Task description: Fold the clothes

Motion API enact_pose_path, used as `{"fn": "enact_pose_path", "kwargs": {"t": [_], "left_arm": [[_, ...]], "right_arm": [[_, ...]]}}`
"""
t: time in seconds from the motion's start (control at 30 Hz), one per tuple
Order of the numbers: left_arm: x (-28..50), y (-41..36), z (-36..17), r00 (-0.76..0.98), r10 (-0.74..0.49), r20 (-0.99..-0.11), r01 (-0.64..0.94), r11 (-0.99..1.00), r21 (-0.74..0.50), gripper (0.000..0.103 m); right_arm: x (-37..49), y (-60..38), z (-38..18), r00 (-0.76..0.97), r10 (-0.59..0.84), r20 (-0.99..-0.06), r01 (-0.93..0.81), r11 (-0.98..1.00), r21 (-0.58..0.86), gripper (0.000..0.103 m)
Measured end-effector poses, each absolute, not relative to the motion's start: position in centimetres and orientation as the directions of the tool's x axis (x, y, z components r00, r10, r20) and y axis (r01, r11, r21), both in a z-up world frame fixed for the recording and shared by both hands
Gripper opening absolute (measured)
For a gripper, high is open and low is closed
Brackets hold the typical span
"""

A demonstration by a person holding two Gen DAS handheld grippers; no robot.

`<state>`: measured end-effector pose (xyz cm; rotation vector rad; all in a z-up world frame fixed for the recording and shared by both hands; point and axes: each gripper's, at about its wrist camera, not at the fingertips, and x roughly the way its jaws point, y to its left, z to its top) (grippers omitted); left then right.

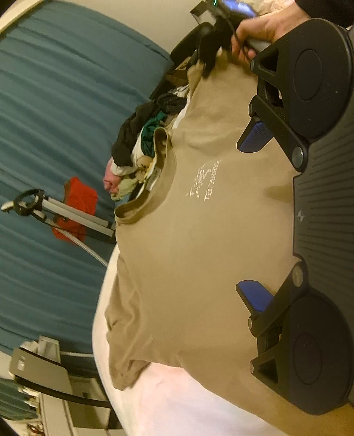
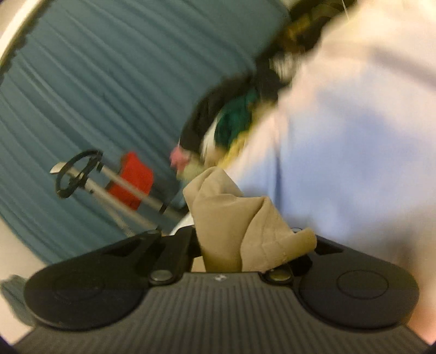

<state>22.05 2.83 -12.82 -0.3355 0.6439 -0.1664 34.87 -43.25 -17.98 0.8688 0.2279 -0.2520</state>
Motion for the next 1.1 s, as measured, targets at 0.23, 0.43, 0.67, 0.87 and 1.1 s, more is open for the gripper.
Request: {"fn": "enact_pose_path", "kwargs": {"t": [0.23, 0.43, 0.67, 0.87, 1.1], "left_arm": [[22.3, 2.4, -13.1, 0.783, -0.244, -0.571, 0.048, 0.941, -0.336, 0.101], [22.2, 1.6, -13.3, 0.789, -0.234, -0.569, 0.088, 0.958, -0.273, 0.101], [19.8, 0.7, -12.2, 0.802, -0.274, -0.53, 0.177, 0.958, -0.227, 0.101], [15.7, -0.6, -10.6, 0.767, -0.373, -0.522, 0.298, 0.928, -0.224, 0.098], [10.6, -2.1, -10.1, 0.598, -0.528, -0.603, 0.459, 0.842, -0.282, 0.085]], "right_arm": [[34.6, -47.3, -18.0, 0.886, -0.207, -0.415, 0.439, 0.662, 0.607, 0.031], [31.0, -44.9, -17.0, 0.874, -0.152, -0.461, 0.402, 0.758, 0.513, 0.093], [19.9, -39.0, -13.3, 0.882, -0.109, -0.458, 0.305, 0.874, 0.379, 0.093], [9.9, -34.5, -9.8, 0.895, -0.04, -0.445, 0.253, 0.867, 0.429, 0.093], [4.3, -33.1, -9.6, 0.899, -0.035, -0.436, 0.257, 0.848, 0.463, 0.093]]}}
